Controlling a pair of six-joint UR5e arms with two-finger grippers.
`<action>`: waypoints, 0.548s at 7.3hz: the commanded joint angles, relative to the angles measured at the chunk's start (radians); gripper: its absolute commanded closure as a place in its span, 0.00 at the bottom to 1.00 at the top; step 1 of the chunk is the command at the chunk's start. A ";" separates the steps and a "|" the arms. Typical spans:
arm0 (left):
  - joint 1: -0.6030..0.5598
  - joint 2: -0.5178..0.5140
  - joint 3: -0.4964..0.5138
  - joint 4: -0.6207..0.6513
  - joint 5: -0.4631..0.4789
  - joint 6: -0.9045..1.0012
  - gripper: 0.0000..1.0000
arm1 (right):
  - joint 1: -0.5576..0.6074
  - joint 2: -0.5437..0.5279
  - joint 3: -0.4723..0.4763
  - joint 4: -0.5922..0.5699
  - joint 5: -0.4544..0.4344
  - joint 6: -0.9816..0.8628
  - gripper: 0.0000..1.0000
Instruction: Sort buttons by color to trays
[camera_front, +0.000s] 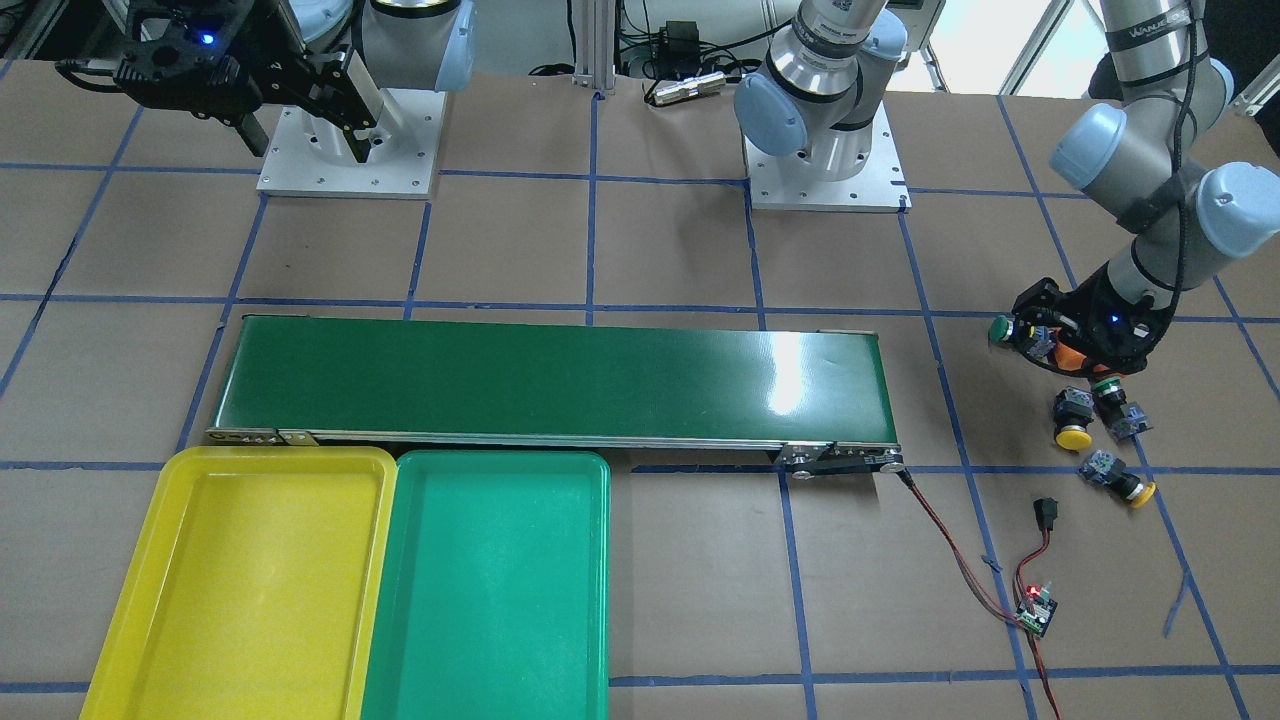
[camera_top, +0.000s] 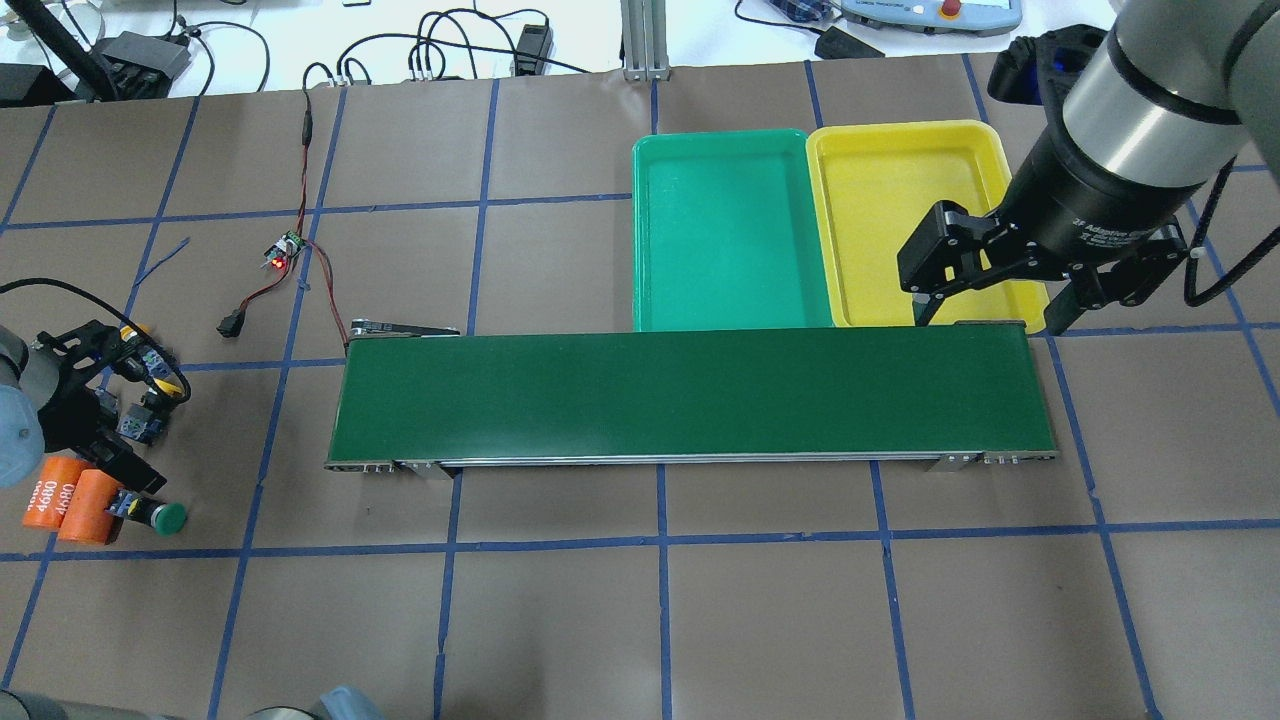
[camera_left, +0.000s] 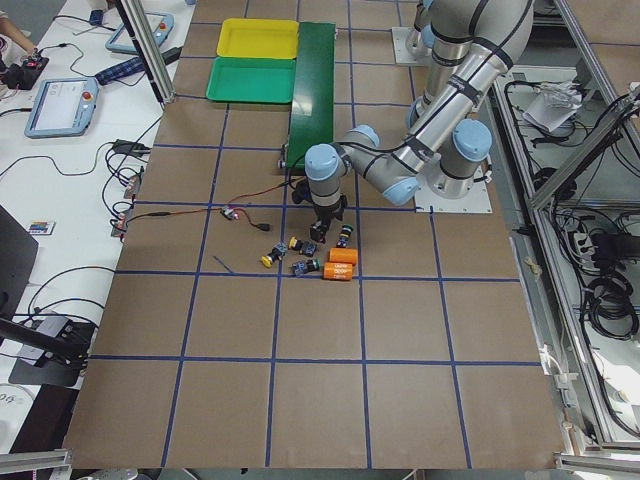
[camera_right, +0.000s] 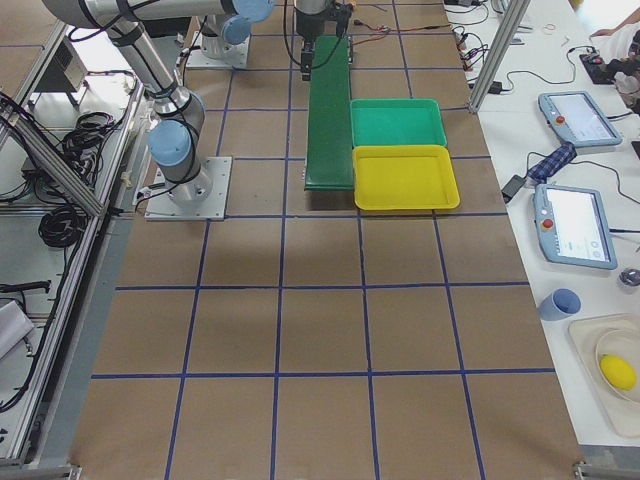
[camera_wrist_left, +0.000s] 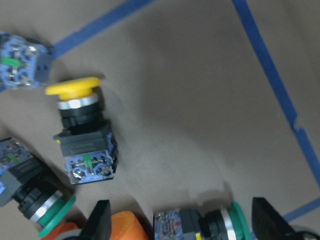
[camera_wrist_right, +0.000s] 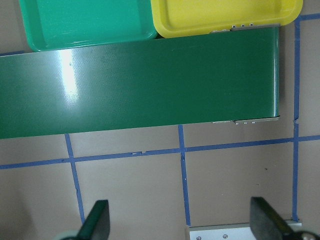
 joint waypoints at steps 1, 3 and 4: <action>-0.001 -0.008 0.003 0.031 -0.017 -0.039 0.00 | 0.000 0.000 0.000 0.001 0.000 0.001 0.00; -0.001 -0.011 0.005 0.032 -0.070 -0.040 0.00 | 0.001 -0.008 0.024 0.001 -0.003 0.000 0.00; 0.008 -0.003 0.009 0.034 -0.100 -0.067 0.00 | 0.000 -0.018 0.053 -0.008 -0.003 0.000 0.00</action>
